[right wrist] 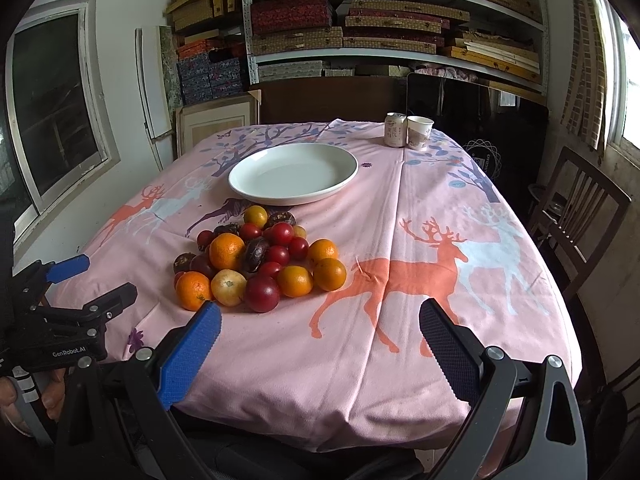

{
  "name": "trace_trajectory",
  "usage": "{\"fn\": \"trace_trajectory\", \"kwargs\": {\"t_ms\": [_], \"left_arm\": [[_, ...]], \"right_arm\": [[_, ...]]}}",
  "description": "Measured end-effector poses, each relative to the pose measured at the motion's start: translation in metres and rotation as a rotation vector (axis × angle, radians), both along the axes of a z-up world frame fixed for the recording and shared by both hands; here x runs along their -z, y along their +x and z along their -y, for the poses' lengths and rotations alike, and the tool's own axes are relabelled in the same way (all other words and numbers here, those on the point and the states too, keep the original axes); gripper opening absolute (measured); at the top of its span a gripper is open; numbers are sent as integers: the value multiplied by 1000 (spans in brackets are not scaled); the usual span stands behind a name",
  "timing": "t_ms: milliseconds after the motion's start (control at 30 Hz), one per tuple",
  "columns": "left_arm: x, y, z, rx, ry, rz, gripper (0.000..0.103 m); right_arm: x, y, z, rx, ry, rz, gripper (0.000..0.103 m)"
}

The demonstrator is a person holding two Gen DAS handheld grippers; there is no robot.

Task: Organize fruits
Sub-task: 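Grasp a large orange with the left gripper while the right gripper grasps another orange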

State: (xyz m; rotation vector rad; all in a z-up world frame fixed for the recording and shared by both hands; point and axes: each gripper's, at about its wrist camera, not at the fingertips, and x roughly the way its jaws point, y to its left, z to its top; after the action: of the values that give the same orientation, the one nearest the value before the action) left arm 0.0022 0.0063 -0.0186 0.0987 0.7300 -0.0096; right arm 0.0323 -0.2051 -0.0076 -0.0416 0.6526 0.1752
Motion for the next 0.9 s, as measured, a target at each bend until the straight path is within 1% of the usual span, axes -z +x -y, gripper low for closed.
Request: {"fn": "trace_trajectory", "kwargs": {"t_ms": [33, 133, 200, 267, 300, 333, 367, 433, 500, 600, 667, 700, 733, 800, 833, 900], "left_arm": [[6, 2, 2, 14, 10, -9, 99], [24, 12, 5, 72, -8, -56, 99], [32, 20, 6, 77, -5, -65, 99], [38, 26, 5, 51, 19, -43, 97], [39, 29, 4, 39, 29, -32, 86], [42, 33, 5, 34, 36, -35, 71], [46, 38, 5, 39, 37, -55, 67], [53, 46, 7, 54, 37, -82, 68], [55, 47, 13, 75, 52, -54, 68], [56, 45, 27, 117, 104, -28, 67], [58, 43, 38, 157, 131, -22, 61], [61, 43, 43, 174, 152, -23, 54], [64, 44, 48, 184, 175, -29, 45], [71, 45, 52, 171, 234, -11, 43], [72, 45, 53, 173, 244, -1, 42], [73, 46, 51, 181, 230, 4, 42]], "right_arm": [[1, 1, 1, 3, -6, 2, 99], [8, 5, 6, 16, -5, -18, 99], [12, 10, 11, 22, 2, -40, 99], [17, 15, 15, 28, 4, -58, 99], [20, 18, 16, 30, 6, -67, 99], [22, 20, 17, 30, 8, -76, 99], [25, 22, 17, 31, 9, -83, 99], [29, 26, 18, 31, 12, -100, 99], [33, 30, 19, 28, 16, -114, 99], [39, 34, 21, 31, 17, -128, 99], [42, 37, 24, 36, 24, -141, 99], [44, 39, 26, 40, 28, -147, 99], [45, 40, 28, 45, 33, -151, 99], [47, 42, 32, 53, 41, -160, 99], [48, 43, 33, 57, 46, -164, 99], [50, 44, 36, 59, 57, -170, 99]]}}
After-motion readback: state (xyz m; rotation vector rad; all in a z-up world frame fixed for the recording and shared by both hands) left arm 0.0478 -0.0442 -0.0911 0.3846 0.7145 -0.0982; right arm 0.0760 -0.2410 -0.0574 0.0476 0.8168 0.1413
